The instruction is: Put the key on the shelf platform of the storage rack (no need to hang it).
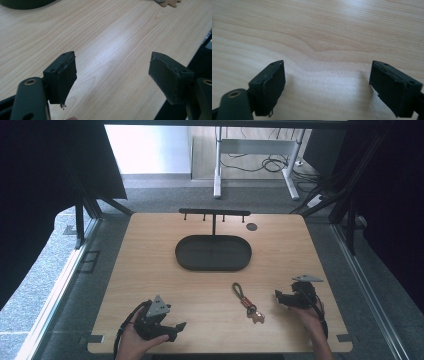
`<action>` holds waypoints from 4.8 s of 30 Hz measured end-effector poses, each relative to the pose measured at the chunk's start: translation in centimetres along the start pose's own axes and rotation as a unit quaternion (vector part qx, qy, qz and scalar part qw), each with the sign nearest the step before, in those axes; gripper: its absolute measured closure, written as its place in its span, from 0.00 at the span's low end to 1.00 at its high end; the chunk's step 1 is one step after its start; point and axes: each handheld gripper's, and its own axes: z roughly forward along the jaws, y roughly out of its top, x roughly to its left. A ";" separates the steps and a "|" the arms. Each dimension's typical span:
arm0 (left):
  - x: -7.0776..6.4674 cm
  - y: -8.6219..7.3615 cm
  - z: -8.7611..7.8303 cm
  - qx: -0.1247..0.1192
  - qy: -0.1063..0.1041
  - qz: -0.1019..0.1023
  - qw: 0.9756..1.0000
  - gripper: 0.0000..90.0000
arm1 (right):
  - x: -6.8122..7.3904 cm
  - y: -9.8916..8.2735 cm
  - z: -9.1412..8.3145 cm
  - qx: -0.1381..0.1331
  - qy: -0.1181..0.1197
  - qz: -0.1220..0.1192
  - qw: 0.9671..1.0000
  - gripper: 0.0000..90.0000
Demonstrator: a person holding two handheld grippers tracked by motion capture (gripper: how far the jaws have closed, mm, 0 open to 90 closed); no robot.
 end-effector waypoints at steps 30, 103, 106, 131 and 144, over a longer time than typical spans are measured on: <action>0.6 -0.7 0.3 0.005 0.012 0.000 1.000 0.26 | -1.5 -1.7 -4.3 -0.013 0.082 -0.043 0.996 0.35; 1.0 -0.3 0.2 0.002 0.006 0.004 1.000 0.26 | 8.3 6.2 -3.8 0.102 0.136 -0.188 0.967 0.40; 0.9 -0.2 0.2 0.001 0.005 0.004 1.000 0.26 | 8.6 6.2 -3.6 0.105 0.139 -0.195 0.965 0.41; 0.8 -0.3 0.5 0.009 -0.002 0.009 1.000 0.26 | 10.6 5.8 -1.1 0.132 0.146 -0.202 0.960 0.41; 0.7 -0.2 0.5 0.009 -0.002 0.010 1.000 0.26 | 12.0 5.4 0.1 0.153 0.147 -0.218 0.953 0.41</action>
